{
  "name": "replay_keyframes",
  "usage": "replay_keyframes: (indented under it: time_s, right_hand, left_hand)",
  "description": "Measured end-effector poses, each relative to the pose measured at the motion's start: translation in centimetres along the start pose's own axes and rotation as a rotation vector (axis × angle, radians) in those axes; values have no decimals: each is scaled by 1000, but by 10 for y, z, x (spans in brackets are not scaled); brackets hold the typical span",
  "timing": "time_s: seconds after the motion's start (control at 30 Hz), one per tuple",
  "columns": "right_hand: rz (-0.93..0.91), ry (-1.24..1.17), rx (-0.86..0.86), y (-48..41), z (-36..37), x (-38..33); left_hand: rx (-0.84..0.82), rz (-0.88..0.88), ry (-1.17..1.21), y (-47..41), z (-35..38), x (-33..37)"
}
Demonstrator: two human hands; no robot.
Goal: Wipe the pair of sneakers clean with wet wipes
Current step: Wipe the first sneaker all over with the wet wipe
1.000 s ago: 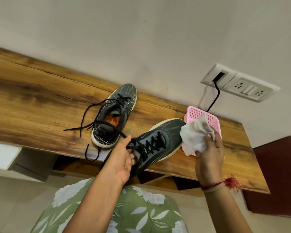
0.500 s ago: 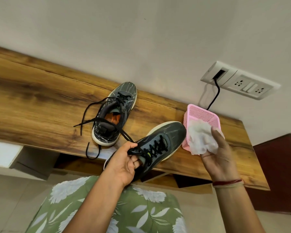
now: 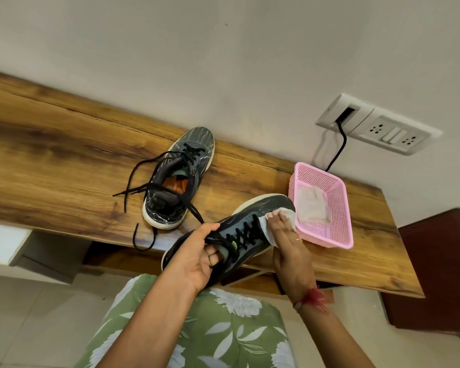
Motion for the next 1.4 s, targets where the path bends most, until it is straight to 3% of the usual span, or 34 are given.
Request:
replay_keyframes:
  time_s: [0.1,0.23,0.37,0.5,0.67,0.8,0.93,1.07,1.2,1.33,1.4]
  right_hand:
    - [-158,218,-57,-7,-2,19]
    - [-12,145,-24,-12,-3,25]
    - [-200,213,-130,-3,8,7]
    - [-23,158,-85,-15,-1,40]
    - [-271,248,-160,-4,4,12]
    - [-47,187,-86,-17,-7,46]
    - [-343,264,-160,-4,6,11]
    - [-114,183,-87,-17,-6,41]
    - [-291,194,-162,-4,7,15]
    - [-60,139,-83,-17,-5,46]
    - [-106,93,-120,-9,5,24]
  left_hand:
    - [-3,-8,-7,-1,1,0]
    - [4,-2,1,-3,1,1]
    - [-11,3,-13,-3,2,1]
    - [-7,10,-1,-6,0,1]
    - [-31,-22,-12,-7,0,-2]
    - [-31,-18,-4,-10,-1,-2]
    - [-37,-35,20,-9,0,-3]
    - [-35,-21,14,-13,-2,-2]
    - [-36,-28,30,-12,-1,-2]
    - [-26,-25,26,-15,-2,-2]
    - [-27,-28,34,-16,-3,-3]
Point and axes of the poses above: each hand's wrist, its own y-axis away from the middle knuckle, its own z-axis out of the palm, x = y × z, the point moved 8 cm from there along -y, towards the middle knuckle, and after that the axes turned 4 degrees about y, right-handed, at the moved point
